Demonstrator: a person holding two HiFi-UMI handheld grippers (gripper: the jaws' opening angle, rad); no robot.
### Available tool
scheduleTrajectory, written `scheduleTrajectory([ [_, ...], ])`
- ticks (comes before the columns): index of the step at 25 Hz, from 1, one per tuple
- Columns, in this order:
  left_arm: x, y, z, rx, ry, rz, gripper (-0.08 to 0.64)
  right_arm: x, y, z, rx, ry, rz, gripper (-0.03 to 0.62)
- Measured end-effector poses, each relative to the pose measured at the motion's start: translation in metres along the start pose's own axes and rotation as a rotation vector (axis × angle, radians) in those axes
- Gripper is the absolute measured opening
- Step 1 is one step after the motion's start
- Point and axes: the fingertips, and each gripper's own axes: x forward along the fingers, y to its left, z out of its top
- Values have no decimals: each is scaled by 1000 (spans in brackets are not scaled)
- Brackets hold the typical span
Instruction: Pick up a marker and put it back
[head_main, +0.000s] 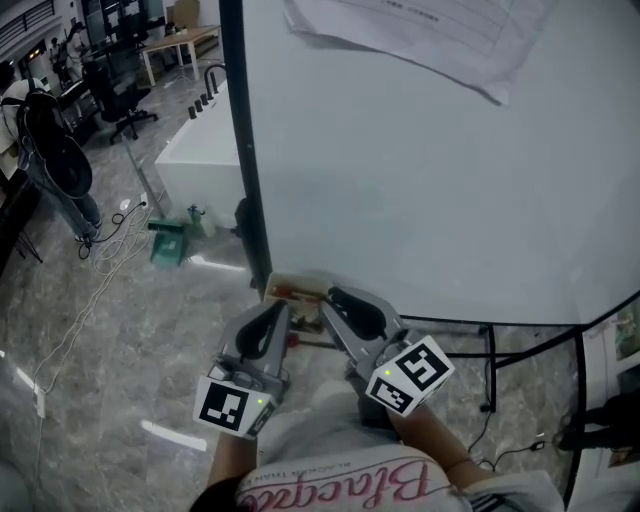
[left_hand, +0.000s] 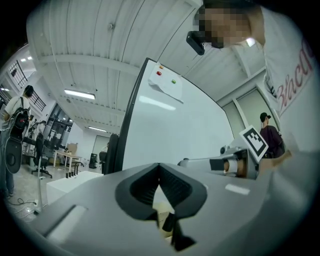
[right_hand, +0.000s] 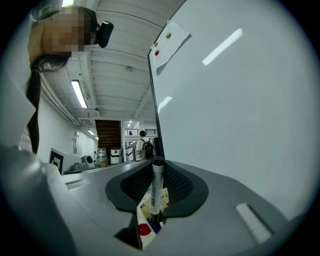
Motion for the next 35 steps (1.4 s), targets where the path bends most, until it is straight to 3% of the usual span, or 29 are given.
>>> scheduleTrajectory([
  [11,-1,1,-10,-32,18,3,0,11,-13,-54,55,118,-17,77],
  [18,-2,9,-12,-77,22,22,0,16,-26,-64,154,110,-34,77],
  [29,-2,12,-18,-97,24,33,-1,10,-45,-71,129,140,-85,101],
  [34,0,11,-20,-113,21,23,-1,9,-45,-71,104,129,-71,105],
  [35,0,10,-20,-112,22,21,0,9,-45,-69,102,119,-64,138],
])
